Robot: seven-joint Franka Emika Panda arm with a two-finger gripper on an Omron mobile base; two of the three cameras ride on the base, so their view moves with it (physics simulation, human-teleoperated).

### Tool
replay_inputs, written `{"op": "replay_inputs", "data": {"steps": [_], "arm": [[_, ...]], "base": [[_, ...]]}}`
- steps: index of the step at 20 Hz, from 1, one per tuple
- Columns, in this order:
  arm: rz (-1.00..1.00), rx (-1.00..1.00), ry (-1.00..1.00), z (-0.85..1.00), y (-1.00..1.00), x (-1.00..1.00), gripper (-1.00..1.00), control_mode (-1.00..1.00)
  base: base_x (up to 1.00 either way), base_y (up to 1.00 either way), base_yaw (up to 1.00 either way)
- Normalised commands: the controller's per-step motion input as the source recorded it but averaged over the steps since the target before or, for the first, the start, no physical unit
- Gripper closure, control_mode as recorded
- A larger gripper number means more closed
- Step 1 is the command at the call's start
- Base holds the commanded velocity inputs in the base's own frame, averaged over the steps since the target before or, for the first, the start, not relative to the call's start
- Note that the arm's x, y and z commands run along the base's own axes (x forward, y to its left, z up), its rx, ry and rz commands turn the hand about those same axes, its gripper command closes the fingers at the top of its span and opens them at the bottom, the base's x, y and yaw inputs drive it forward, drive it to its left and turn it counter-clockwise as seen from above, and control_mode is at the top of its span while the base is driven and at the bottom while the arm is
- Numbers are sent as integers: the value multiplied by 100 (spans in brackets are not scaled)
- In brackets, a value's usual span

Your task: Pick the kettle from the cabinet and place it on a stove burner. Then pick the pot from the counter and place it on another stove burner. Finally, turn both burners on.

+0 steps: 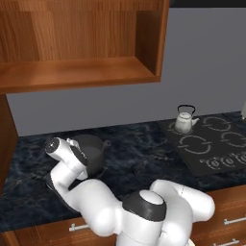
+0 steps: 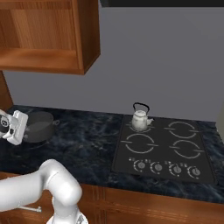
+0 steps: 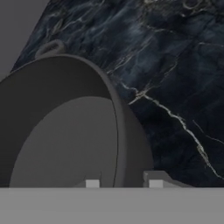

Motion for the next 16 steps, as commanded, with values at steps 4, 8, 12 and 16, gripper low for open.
{"op": "replay_inputs", "data": {"steps": [4,8,12,16], "arm": [[0,2,0,-2,1,0,100,-100],[-3,2,-1,0,0,-9,100,-100],[-7,0,0,3,0,-18,100,-100],[-11,0,-6,17,0,-31,100,-100]], "base": [[0,0,0],[0,0,0],[0,0,0],[0,0,0]]}}
